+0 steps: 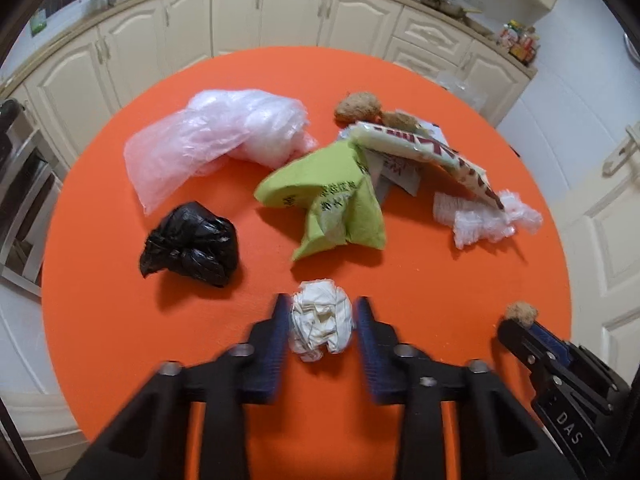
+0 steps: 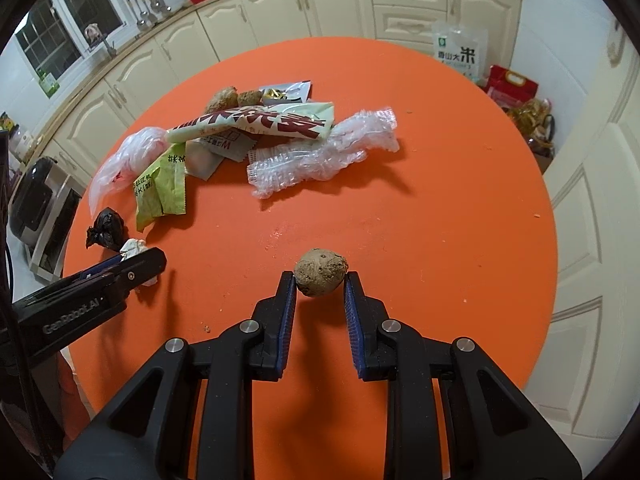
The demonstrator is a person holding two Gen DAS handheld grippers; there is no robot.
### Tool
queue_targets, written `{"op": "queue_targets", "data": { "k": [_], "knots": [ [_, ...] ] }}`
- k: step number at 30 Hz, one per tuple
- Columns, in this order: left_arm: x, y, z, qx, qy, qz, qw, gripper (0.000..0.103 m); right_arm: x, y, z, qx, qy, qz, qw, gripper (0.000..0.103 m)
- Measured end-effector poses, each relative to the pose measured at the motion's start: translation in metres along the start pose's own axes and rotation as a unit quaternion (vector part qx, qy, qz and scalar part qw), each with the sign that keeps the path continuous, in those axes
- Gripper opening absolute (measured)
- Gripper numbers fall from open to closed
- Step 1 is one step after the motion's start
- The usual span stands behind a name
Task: Collect trash
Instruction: 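Grasp the brown food scrap with the right gripper while the left grasps crumpled paper, then carry both items to the blue bin and open both grippers over it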
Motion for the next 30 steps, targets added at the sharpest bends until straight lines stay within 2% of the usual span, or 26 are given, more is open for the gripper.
{"op": "queue_targets", "data": {
  "k": [9, 15, 22, 30],
  "knots": [
    [-0.01, -0.007, -0.016, -0.02, 0.007, 0.01, 0.9997, 0.026, 0.0, -0.004, -0.01, -0.01, 0.008, 0.001, 1.0, 0.023],
    [-0.028, -0.017, -0.035, -0.03, 0.001, 0.033, 0.999, 0.026, -0.011, -0.012, -0.034, -0.031, 0.004, 0.015, 0.999, 0.023],
    [-0.077, -0.032, -0.058, -0.048, -0.026, 0.088, 0.9946, 0.026, -0.037, -0.027, -0.075, -0.064, -0.018, 0.042, 0.997, 0.023],
    [-0.146, -0.051, -0.073, -0.058, -0.056, 0.152, 0.9851, 0.027, -0.091, -0.053, -0.127, -0.102, -0.054, 0.094, 0.989, 0.023]
  ]
}}
Point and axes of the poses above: each gripper's, at about its wrist camera, not at the fingertips, and z roughly the way its jaws point, x to its left, y to its top, the point moved 6 cm from there along z, roughly the way its jaws point, and after that the axes turned 13 degrees about y, right-handed, at the moved point
